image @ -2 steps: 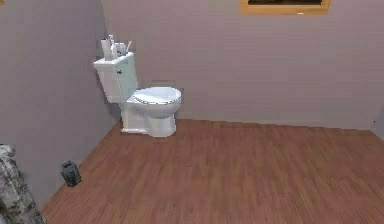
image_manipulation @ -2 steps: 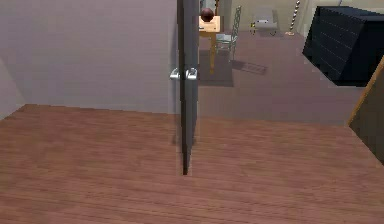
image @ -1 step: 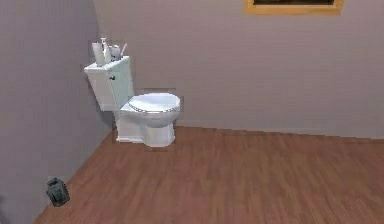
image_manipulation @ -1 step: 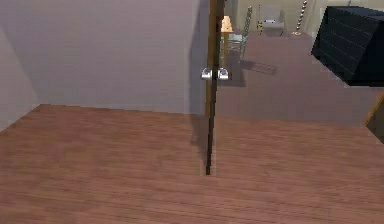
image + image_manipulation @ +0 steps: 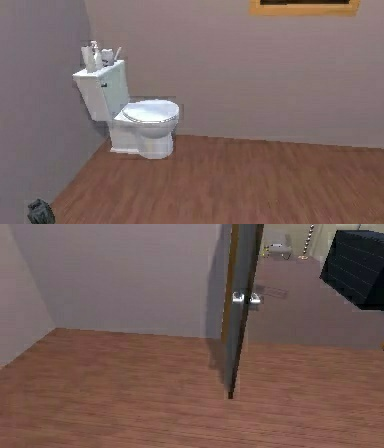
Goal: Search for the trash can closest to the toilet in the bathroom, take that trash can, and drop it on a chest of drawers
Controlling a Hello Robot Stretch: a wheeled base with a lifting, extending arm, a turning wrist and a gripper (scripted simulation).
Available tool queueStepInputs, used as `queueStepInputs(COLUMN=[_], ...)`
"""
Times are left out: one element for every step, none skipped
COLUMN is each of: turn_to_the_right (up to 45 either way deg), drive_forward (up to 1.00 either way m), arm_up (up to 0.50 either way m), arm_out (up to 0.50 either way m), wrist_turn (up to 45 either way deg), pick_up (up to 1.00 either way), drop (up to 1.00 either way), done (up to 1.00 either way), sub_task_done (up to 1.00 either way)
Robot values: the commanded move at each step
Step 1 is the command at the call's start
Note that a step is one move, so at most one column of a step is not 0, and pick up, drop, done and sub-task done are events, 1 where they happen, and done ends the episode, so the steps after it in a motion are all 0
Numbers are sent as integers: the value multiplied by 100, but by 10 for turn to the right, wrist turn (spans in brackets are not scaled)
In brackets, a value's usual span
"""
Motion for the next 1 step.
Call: queueStepInputs(turn_to_the_right=[150], drive_forward=[0], arm_up=[0], arm_out=[0], wrist_turn=[0], pick_up=[0], drop=[0], done=[0], sub_task_done=[0])
